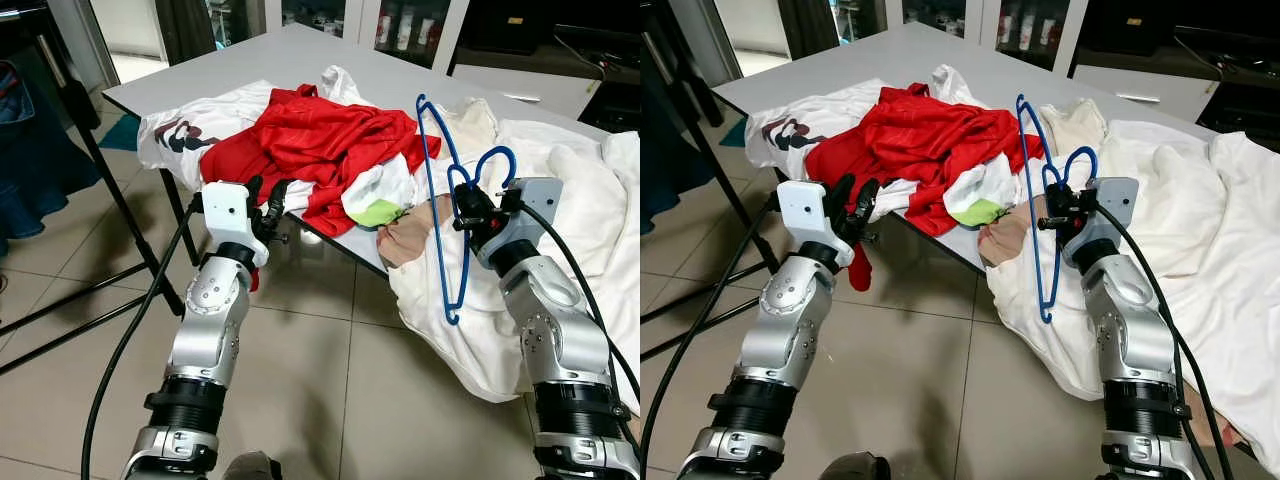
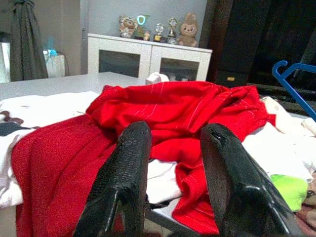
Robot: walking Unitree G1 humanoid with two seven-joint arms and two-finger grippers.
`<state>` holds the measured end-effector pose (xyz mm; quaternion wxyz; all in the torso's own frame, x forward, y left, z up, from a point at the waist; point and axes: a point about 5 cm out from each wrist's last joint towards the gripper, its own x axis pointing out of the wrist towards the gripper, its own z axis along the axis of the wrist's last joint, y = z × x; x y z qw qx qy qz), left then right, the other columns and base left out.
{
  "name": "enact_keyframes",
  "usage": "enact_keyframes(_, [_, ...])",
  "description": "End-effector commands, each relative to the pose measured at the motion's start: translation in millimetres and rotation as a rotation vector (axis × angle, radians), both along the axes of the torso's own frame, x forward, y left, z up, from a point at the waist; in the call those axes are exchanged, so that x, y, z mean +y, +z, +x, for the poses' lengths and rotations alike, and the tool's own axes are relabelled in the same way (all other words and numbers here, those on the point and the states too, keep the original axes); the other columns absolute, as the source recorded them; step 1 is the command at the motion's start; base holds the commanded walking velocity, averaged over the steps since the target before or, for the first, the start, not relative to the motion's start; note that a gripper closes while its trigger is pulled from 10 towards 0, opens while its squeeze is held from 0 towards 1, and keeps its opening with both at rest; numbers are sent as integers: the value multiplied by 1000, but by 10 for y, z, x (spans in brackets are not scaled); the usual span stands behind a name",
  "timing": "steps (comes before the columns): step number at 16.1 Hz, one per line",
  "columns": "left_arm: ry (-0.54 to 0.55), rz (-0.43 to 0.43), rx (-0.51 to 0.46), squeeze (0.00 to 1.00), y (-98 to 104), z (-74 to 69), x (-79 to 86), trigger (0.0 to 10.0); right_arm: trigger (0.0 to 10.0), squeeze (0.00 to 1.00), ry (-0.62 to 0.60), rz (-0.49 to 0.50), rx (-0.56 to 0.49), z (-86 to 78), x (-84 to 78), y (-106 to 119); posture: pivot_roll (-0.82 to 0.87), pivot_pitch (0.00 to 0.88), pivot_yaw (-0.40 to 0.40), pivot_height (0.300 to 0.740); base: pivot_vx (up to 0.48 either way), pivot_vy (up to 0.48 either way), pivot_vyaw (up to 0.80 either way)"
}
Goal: Hang hanger
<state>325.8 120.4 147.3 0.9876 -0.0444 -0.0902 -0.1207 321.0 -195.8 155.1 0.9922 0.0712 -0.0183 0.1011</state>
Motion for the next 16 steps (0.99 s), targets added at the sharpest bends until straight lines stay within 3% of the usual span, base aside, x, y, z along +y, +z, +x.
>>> enact_keyframes(1, [-11, 9, -17, 0, 54, 35, -60, 10000, 10000, 0, -12, -18, -43, 32, -31, 102, 133, 11, -22, 740, 0, 0, 0])
enact_keyframes(7, [-13, 10, -9, 0, 116, 118, -58, 10000, 10000, 0, -31, -33, -49, 37, -54, 94, 111, 0, 5, 740, 0, 0, 0])
enact_keyframes(16, [-44, 23, -10, 0, 158, 182, -114, 10000, 10000, 0, -64, -30, -47, 33, -68, 51, 97, 0, 32, 740, 0, 403, 0])
